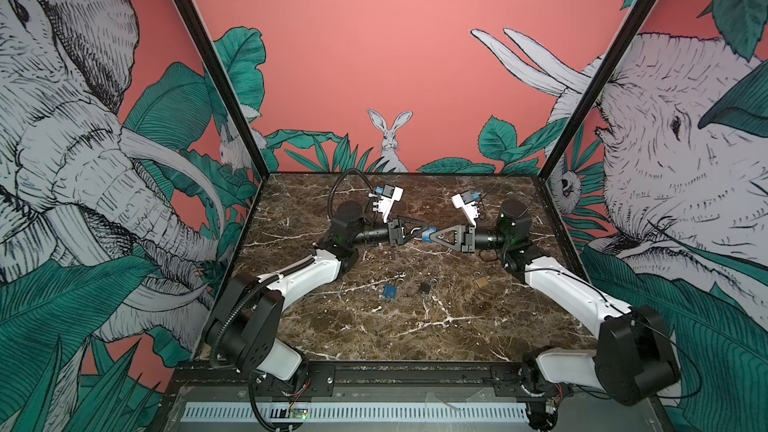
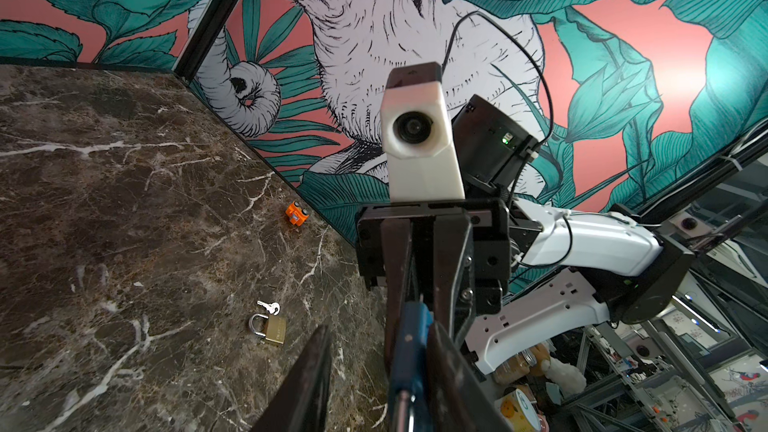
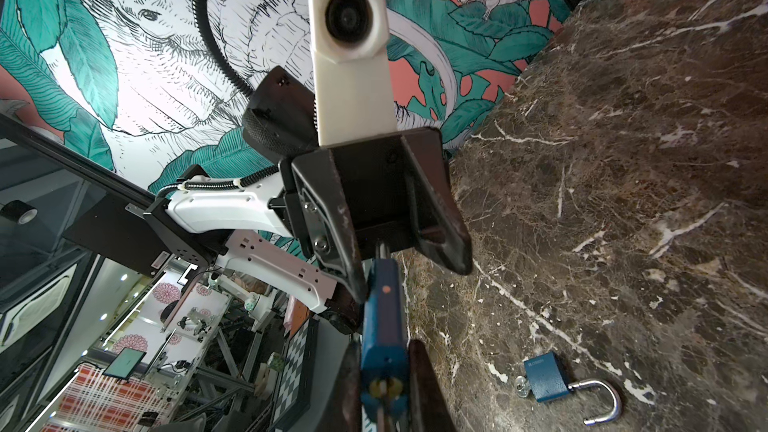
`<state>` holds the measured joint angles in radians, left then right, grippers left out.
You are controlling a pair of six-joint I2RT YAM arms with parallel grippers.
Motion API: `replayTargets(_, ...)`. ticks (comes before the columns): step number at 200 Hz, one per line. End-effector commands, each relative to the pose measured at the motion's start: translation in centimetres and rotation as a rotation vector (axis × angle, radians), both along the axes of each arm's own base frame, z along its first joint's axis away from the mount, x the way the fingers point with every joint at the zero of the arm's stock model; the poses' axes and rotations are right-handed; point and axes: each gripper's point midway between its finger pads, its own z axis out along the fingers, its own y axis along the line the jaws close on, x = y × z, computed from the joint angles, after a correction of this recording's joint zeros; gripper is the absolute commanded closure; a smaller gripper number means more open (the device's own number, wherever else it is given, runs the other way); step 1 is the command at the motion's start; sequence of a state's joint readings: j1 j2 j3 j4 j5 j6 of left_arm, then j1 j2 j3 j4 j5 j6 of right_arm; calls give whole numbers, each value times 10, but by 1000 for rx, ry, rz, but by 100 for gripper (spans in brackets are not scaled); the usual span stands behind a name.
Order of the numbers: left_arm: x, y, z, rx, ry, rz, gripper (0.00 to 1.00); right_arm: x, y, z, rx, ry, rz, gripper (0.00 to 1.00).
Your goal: Lock with the key
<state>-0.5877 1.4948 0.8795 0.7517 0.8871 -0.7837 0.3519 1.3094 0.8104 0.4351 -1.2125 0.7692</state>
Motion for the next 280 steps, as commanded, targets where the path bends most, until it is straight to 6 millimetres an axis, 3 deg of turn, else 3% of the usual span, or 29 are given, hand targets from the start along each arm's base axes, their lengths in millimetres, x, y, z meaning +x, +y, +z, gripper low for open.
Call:
replayTargets(1, -6, -3, 16, -25, -46, -28, 62, -1, 0, 25, 26, -119, -2, 100)
replayTargets(129, -17, -4, 9, -10, -38, -65, 75, 14, -6, 29, 17, -125, -58, 100)
replayTargets(206, -32, -15, 13, -15, -40, -149, 74, 18, -6, 30, 2, -149, -71, 100)
replayTargets(280, -30, -16, 16, -27, -40, -150, 100, 20, -6, 21, -29, -145, -75, 100)
